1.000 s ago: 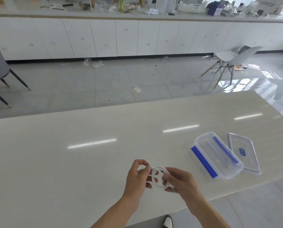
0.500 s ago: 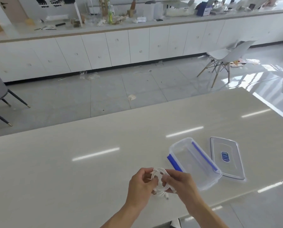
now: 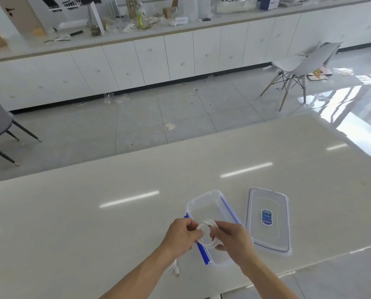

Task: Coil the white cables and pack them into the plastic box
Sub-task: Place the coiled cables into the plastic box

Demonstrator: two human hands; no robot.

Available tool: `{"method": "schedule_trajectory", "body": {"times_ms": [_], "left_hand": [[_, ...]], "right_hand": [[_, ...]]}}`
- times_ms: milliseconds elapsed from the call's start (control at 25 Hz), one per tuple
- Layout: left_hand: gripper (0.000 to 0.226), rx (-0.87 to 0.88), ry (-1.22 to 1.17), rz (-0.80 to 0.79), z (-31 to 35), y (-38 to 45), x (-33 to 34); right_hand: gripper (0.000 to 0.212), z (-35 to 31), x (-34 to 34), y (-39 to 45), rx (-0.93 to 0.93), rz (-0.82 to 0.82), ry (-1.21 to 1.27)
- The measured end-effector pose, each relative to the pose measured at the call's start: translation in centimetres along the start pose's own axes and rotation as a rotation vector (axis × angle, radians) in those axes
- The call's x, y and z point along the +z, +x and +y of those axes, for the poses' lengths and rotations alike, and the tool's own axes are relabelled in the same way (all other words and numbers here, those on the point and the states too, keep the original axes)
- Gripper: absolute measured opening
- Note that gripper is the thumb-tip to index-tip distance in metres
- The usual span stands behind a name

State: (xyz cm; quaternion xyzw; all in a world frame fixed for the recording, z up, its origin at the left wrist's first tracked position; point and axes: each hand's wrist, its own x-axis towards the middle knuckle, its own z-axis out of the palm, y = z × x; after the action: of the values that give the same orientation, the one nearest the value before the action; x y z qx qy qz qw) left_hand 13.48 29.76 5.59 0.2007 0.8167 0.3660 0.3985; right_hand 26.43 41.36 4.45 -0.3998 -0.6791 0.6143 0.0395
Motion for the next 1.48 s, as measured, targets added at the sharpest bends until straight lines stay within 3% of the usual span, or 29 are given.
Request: {"method": "schedule_trajectory", "body": {"times_ms": [120, 240, 480, 680, 1000, 1240, 1360, 1480], "left_hand": [[0.007, 0.059, 0.187, -0.045, 1.1, 2.5, -0.1], [0.016, 0.110, 0.443, -0.035, 2.5, 5.0, 0.2], [0.017, 0.124, 0.723, -0.033, 3.0, 8.5, 2.0], [0.019, 0.115, 1.006, -0.050, 2.4, 10.3, 3.0], [0.027, 0.186, 1.262, -0.060, 1.4, 12.2, 4.9], [0.019, 0.228, 1.433, -0.118, 0.4, 12.9, 5.5], [0.018, 0.251, 1.496, -0.147, -0.1, 12.9, 5.6], [0.016, 0.258, 1.477, -0.119, 0.0, 13.1, 5.5]], "right_hand": [[0.022, 0.5, -0.3, 1.8, 0.001, 0.080, -0.186], [0.029, 0.7, 0.0, 3.9, 0.033, 0.099, -0.379], [0.025, 2.2, 1.2, 6.1, 0.329, 0.167, -0.023], [0.021, 2.0, 2.5, 7.6, 0.339, 0.332, 0.127], [0.026, 2.6, 4.3, 8.9, 0.219, 0.416, -0.408], [0.021, 2.9, 4.1, 9.4, 0.156, 0.318, -0.673], [0.045, 3.8, 4.4, 9.1, 0.078, 0.212, -0.847], [0.050, 4.3, 4.2, 9.1, 0.058, 0.208, -0.856]]}}
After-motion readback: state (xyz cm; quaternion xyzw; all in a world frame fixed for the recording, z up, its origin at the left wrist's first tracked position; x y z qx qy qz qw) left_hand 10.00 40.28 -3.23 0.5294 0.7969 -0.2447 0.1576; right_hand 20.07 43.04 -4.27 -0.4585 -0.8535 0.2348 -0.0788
